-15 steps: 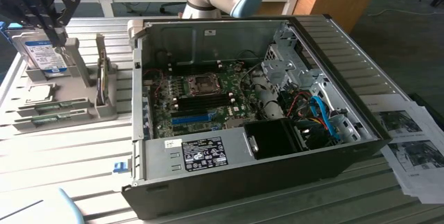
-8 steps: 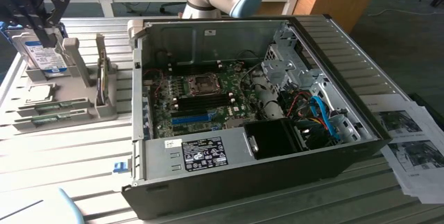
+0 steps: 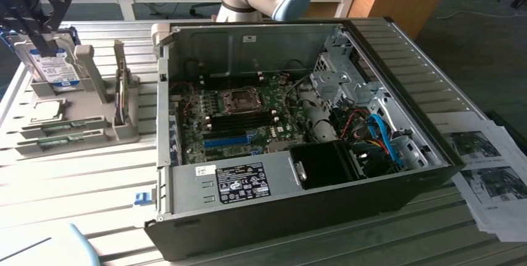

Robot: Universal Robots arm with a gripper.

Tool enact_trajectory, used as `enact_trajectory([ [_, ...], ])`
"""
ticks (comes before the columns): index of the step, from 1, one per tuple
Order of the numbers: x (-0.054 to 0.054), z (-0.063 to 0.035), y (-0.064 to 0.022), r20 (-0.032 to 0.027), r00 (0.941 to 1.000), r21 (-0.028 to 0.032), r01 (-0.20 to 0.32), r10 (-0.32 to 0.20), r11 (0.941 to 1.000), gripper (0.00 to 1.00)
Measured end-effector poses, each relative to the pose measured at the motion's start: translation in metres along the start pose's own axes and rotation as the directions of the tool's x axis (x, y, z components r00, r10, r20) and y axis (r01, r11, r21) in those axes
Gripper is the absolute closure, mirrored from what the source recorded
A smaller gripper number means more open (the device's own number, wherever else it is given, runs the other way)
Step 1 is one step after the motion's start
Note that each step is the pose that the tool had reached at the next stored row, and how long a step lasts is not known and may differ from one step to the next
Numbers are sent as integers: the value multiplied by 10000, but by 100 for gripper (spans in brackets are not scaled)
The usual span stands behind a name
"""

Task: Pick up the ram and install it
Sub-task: 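Reach for the ram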

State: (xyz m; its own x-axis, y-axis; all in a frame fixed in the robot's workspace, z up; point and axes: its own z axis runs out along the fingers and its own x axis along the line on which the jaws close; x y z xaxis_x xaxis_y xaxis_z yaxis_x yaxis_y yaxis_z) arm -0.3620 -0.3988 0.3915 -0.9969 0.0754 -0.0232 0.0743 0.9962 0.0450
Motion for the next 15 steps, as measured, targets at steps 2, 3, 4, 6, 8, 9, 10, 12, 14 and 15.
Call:
enact_trajectory([
  [2,31,0,-2,0,10000,0,0,0,10000,91],
  [3,51,1,-4,1,10000,-1,1,-1,10000,91],
  [4,71,1,-6,0,10000,0,0,0,10000,91],
  [6,117,0,-9,0,10000,1,1,-1,10000,91],
  [8,164,0,-13,0,10000,2,1,-1,10000,91],
  [9,192,0,-15,-1,10000,3,0,0,10000,91],
  [10,224,0,-17,0,10000,3,0,0,10000,91],
  [12,277,0,-21,1,10000,5,0,0,10000,91],
  [14,319,-1,-24,-1,10000,8,-1,1,10000,91],
  [15,338,-1,-25,-2,10000,9,0,0,10000,91],
])
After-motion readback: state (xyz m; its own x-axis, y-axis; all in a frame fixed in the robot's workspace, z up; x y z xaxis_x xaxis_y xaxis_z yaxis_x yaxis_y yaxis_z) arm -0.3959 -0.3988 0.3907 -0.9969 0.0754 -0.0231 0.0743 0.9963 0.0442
